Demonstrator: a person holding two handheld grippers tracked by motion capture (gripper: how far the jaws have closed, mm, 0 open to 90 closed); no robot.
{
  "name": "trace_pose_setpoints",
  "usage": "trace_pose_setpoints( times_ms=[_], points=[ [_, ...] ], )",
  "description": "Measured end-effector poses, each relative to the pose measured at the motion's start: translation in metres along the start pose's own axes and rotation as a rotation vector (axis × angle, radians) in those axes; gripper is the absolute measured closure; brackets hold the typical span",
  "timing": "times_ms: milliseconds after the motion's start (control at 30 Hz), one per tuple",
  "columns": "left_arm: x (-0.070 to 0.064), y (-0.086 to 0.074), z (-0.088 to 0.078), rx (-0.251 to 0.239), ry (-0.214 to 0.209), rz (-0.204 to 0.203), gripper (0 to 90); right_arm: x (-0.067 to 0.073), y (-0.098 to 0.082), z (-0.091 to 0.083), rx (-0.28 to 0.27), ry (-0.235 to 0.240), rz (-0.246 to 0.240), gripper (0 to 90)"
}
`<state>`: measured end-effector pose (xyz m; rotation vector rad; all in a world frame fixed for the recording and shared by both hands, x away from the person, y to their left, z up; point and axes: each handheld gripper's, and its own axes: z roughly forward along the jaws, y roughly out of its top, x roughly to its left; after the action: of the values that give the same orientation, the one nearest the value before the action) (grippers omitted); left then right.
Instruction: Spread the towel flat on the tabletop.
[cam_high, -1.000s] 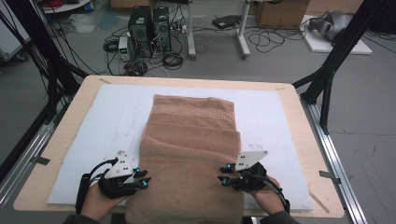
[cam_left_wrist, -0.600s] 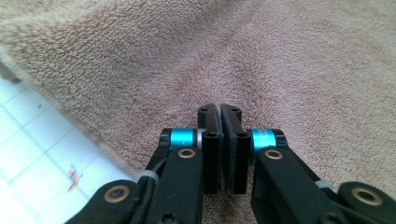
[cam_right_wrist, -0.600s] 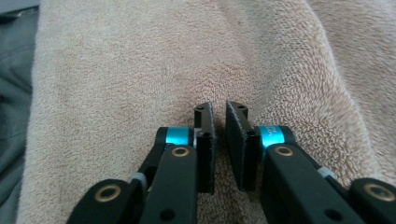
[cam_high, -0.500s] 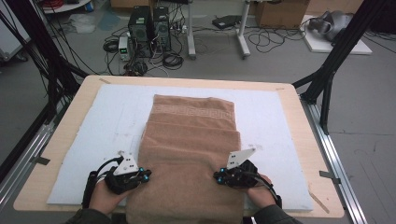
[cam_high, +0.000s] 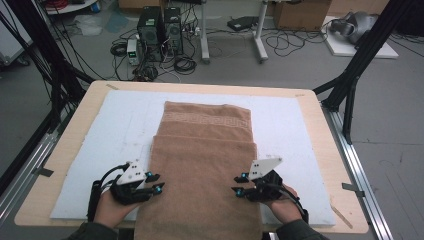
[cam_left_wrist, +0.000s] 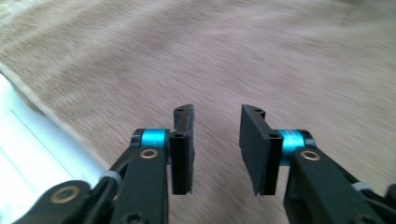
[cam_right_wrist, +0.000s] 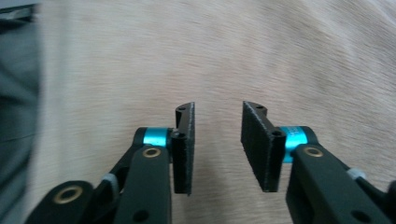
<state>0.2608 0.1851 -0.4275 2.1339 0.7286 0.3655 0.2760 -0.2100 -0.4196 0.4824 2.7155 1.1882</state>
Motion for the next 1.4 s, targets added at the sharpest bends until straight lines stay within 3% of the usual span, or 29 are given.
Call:
trace_pose_setpoints(
  times_ms=[67, 133, 167, 233, 333, 500, 600, 633, 700, 767, 867, 900, 1000, 1067, 1167, 1267, 1333, 1400],
  points=[
    [0.008, 0.0, 0.011, 0.029, 0.011, -0.012, 62.3, -0.009, -0.002, 0.008, 0.011, -0.002, 0.021, 63.5],
    [0.012, -0.003, 0.02, 0.082, -0.012, -0.016, 65.6, -0.015, -0.005, 0.016, 0.034, -0.003, 0.033, 67.1],
    [0.01, -0.005, 0.02, 0.056, -0.005, -0.015, 68.6, -0.016, -0.007, 0.021, 0.055, 0.006, 0.035, 71.6],
    [0.008, -0.007, 0.019, 0.049, -0.012, -0.014, 81.6, -0.014, -0.009, 0.024, 0.03, 0.014, 0.038, 78.2],
    [0.004, -0.007, 0.015, 0.06, -0.013, 0.011, 85.6, -0.012, -0.009, 0.023, 0.029, 0.021, 0.025, 83.8],
    [-0.008, -0.012, -0.002, 0.04, -0.045, 0.007, 86.0, 0.005, -0.009, 0.015, 0.025, 0.039, -0.004, 84.3],
    [-0.022, -0.016, -0.019, 0.01, -0.086, 0.009, 84.5, 0.022, -0.009, 0.005, -0.007, 0.09, -0.011, 82.7],
    [-0.026, -0.015, -0.026, -0.001, -0.095, 0.012, 80.4, 0.026, -0.009, 0.001, -0.021, 0.108, -0.019, 78.6],
    [-0.027, -0.013, -0.03, -0.002, -0.09, 0.022, 72.6, 0.033, -0.008, -0.007, -0.04, 0.085, -0.033, 73.5],
    [-0.02, -0.011, -0.026, 0.008, -0.067, 0.017, 68.3, 0.027, -0.008, -0.011, -0.019, 0.037, -0.051, 70.5],
    [-0.005, -0.01, -0.012, 0.015, -0.042, -0.009, 65.9, 0.011, -0.009, -0.01, -0.009, -0.009, -0.007, 68.8],
    [-0.001, -0.011, -0.007, 0.021, -0.045, -0.026, 66.0, 0.005, -0.01, -0.008, -0.004, -0.013, 0.007, 68.8],
    [0.002, -0.014, 0.006, 0.072, -0.051, -0.02, 69.7, -0.005, -0.015, 0.004, 0.032, -0.005, 0.028, 70.6],
    [-0.001, -0.015, 0.007, 0.052, -0.049, -0.013, 76.6, -0.006, -0.02, 0.011, 0.042, 0.012, 0.035, 77.4],
    [-0.005, -0.017, 0.005, 0.054, -0.065, -0.006, 83.2, -0.002, -0.023, 0.009, 0.022, 0.031, 0.035, 85.0],
    [-0.011, -0.019, -0.003, 0.056, -0.088, 0.001, 85.0, 0.008, -0.024, 0.007, 0.032, 0.063, 0.024, 86.1],
    [-0.019, -0.021, -0.014, 0.039, -0.119, 0.01, 85.2, 0.018, -0.023, 0.003, 0.026, 0.1, 0.008, 86.1],
    [-0.025, -0.022, -0.025, 0.013, -0.148, 0.016, 81.9, 0.03, -0.021, -0.006, 0.003, 0.104, -0.027, 83.4]
  ],
)
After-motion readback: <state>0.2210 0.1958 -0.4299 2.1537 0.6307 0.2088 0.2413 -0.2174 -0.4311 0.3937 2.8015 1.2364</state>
